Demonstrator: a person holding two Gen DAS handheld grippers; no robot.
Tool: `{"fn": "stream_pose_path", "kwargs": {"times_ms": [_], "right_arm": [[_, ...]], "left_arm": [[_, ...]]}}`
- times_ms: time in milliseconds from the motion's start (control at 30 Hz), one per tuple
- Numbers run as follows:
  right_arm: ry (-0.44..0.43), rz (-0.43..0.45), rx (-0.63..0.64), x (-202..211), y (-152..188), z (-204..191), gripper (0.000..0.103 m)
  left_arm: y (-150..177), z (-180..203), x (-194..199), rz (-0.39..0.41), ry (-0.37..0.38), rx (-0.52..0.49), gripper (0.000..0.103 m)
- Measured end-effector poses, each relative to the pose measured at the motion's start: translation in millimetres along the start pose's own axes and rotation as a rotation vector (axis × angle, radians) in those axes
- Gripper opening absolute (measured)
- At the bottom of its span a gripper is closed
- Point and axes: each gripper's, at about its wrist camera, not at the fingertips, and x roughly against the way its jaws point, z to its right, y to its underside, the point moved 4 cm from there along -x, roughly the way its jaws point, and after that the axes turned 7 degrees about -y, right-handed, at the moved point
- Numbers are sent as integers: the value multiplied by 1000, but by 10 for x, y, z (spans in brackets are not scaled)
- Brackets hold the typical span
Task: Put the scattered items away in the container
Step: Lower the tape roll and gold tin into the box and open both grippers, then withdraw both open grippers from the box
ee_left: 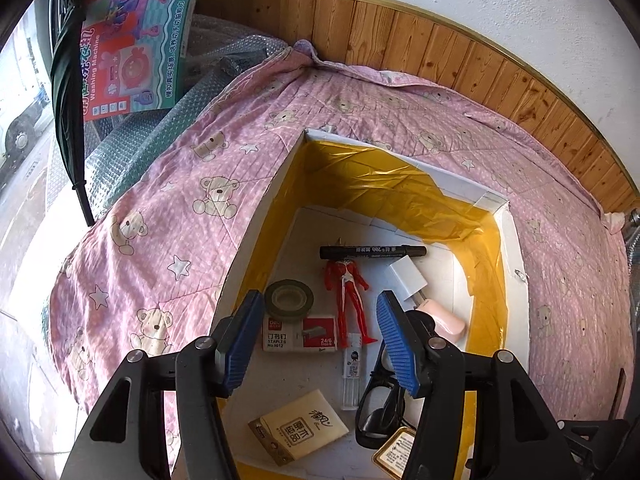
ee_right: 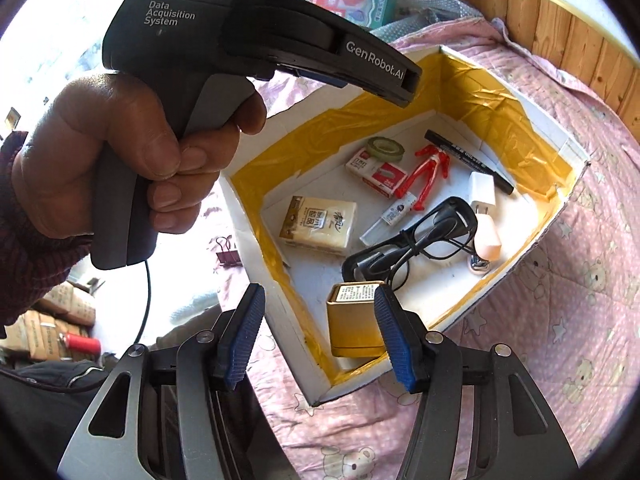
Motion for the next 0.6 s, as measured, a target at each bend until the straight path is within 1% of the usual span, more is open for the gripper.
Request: {"fn": "stream_pose_path", "kwargs": {"times_ms": [67,200,267,333,467,567,600], "right_arm": [[48,12,25,91,27,-56,60],[190,10,70,257,131,-104,60],[216,3,58,316,194,-76,60],[239,-18,40,338,267,-22,60],[295,-42,17,382,390,46,60],[343,-55,23,391,418,59,60],[347,-60,24,385,410,56,60]], "left_arm": [[33,1,104,11,9,4,60],[144,9,366,38,18,8,60],[231,37,543,60,20,-2,63],[338,68,705,73,26,-15,63],[577,111,965,73,52,-17,63],[745,117,1125,77,64,-14,63],[801,115,1169,78,64,-12,63]]}}
